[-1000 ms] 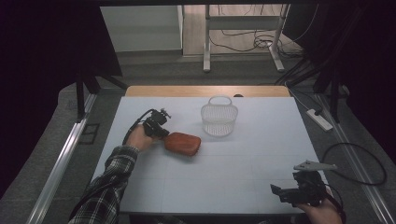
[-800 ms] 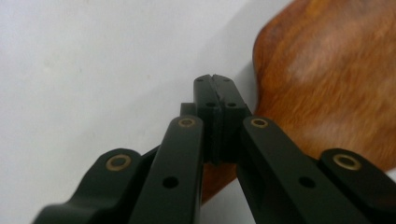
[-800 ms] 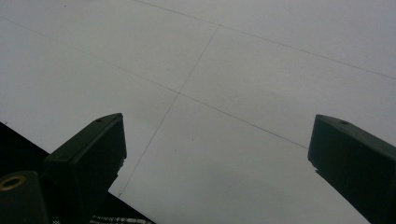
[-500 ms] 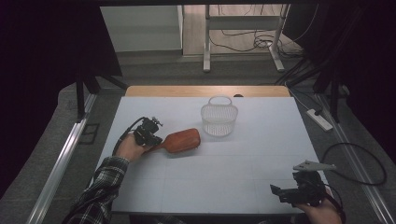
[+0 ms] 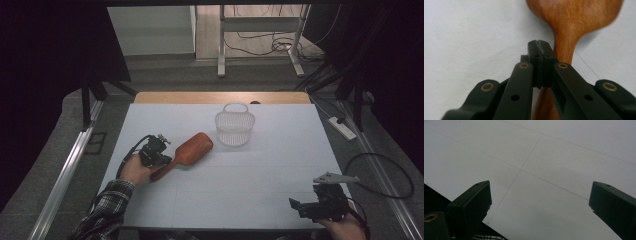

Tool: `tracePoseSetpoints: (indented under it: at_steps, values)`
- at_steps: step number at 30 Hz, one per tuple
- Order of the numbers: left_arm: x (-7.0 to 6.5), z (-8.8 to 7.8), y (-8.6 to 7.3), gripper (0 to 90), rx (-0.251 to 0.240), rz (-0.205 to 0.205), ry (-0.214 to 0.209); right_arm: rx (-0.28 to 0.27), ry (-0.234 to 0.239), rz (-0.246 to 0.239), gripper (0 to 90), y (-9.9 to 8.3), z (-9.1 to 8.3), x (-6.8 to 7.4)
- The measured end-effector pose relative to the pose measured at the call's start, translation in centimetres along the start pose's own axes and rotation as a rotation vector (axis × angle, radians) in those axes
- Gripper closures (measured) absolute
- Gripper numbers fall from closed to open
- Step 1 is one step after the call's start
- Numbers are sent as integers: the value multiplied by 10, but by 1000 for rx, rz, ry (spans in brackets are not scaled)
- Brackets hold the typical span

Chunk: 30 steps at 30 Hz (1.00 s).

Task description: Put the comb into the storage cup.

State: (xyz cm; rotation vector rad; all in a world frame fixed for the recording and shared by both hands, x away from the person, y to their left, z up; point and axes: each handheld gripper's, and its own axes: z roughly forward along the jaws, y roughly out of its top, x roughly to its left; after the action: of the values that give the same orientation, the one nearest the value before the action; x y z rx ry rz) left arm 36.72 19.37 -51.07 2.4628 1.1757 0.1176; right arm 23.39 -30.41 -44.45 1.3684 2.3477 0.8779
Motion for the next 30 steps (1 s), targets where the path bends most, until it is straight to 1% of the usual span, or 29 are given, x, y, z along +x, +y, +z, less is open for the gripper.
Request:
tracePoseSetpoints:
  at_steps: [4, 6, 10, 12, 19, 25, 30]
  values:
    - [-10, -1, -4, 891, -5, -4, 9, 0, 1, -7, 46, 0, 0, 0]
    - [-15, -1, -6, 891, -3, -8, 6, 0, 0, -8, 46, 0, 0, 1]
    - [-22, -1, -8, 891, -1, -21, -1, 1, 1, -8, 46, 0, 0, 1]
    - [-24, -1, -7, 891, 0, -17, 0, 1, 0, -8, 46, 0, 0, 1]
    - [-19, -8, -10, 891, -30, -52, -5, 2, 4, -6, 46, 0, 0, 0]
    - [-13, -24, -13, 890, -66, -72, -15, 4, 2, -4, 46, 0, 1, 0]
    - [-13, -36, -15, 842, -78, -79, 0, 8, 2, 0, 45, 1, 1, 0]
